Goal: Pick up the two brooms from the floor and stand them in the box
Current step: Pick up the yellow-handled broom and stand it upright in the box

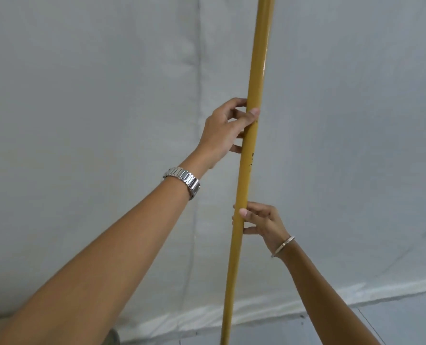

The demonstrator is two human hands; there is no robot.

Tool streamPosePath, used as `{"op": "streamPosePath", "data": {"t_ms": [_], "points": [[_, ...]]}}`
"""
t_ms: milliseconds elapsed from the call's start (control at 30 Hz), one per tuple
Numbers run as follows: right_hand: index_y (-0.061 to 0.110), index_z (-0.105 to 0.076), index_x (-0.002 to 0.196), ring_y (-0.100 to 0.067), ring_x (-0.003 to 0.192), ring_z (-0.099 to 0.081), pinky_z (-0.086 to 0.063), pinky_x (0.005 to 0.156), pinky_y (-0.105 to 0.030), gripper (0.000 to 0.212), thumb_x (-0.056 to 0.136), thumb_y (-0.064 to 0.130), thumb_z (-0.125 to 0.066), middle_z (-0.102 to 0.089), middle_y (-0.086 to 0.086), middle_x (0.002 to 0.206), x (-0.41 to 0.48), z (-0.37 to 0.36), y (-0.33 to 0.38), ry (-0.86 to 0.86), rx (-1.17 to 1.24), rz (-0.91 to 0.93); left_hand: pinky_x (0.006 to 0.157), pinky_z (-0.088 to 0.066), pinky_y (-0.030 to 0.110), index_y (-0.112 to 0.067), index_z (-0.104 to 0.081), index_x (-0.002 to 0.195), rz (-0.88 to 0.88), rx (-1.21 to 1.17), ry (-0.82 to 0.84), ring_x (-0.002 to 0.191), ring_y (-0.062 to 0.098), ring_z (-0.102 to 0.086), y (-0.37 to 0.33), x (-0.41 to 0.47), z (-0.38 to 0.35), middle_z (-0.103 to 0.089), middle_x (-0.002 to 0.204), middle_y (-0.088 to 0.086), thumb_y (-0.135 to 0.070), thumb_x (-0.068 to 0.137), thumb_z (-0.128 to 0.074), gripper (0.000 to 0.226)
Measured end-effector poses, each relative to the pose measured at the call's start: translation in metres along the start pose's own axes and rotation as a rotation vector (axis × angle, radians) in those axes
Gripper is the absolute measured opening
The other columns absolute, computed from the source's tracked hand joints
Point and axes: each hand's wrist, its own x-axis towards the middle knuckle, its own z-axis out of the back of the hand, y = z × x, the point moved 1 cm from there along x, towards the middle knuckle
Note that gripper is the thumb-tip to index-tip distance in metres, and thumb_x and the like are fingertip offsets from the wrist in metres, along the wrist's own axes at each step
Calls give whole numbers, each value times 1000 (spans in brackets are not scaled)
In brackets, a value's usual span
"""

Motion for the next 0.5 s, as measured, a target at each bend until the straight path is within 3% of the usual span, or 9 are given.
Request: {"op": "streamPosePath", "data": {"t_ms": [300,500], "points": [[10,-74,83,-33,83,-68,-58,58,-35,34,55,29,-78,-71,-13,79,32,-172,30,155,99,49,53,-57,35,-15,-62,108,16,87,-169,82,23,-71,-74,-58,154,-63,91,3,-24,84,-67,27],[3,-71,88,-33,85,-67,-60,57,-33,19,71,10,-73,-68,-22,89,46,-320,42,220,117,62,52,-56,31,-16,-60,109,-23,141,-296,80,17,-71,-108,-108,287,-61,90,1,-22,86,-64,24]]}}
